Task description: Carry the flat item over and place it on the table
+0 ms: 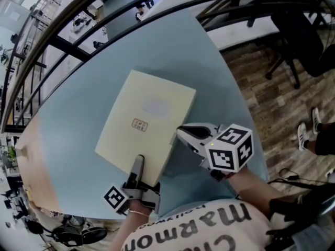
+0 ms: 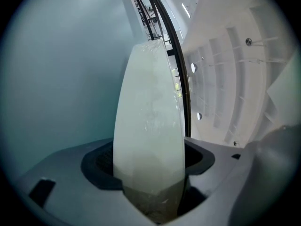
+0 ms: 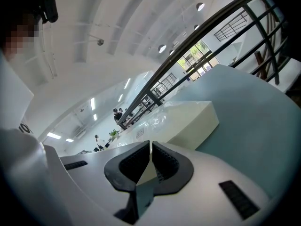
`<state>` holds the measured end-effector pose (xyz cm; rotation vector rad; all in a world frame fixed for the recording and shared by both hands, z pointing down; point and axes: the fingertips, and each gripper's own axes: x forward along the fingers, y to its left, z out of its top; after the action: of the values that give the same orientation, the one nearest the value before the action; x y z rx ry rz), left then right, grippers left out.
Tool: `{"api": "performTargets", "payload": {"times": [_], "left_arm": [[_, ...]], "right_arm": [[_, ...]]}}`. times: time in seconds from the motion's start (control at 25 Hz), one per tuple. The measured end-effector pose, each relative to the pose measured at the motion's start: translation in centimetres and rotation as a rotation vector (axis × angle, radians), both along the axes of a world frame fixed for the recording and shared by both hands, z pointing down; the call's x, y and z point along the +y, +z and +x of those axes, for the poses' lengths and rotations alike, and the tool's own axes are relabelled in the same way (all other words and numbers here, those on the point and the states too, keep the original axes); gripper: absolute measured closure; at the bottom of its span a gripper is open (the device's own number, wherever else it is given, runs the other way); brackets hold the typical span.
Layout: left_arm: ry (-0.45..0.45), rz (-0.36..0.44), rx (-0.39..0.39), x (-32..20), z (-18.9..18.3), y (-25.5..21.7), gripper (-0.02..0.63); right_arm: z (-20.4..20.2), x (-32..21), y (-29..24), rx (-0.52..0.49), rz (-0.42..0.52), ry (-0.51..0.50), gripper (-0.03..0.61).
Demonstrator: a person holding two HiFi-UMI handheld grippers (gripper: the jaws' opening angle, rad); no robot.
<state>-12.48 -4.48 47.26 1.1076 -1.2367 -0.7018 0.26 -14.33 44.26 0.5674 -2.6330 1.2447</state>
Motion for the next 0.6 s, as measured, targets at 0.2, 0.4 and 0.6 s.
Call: {"api": "performTargets", "payload": {"times": [0.2, 0.4, 0.6], "left_arm": [[0.011, -0.076, -0.025, 0.4, -0.4, 1.3, 0.241], [0.008, -0.078, -0.039, 0.2, -0.4, 1.1, 0.241], [0.008, -0.119, -0.054, 0.4, -0.4, 1.3, 0.235]], "right_arm": [[-0.2, 0.0, 0.5, 0.012, -0.008, -0.016, 0.537], [-0.3, -0.2, 0.4, -0.009, -0.012, -0.014, 0.537], [-0.2, -0.3, 0.5, -0.008, -0.017, -0.012, 0.537]]}}
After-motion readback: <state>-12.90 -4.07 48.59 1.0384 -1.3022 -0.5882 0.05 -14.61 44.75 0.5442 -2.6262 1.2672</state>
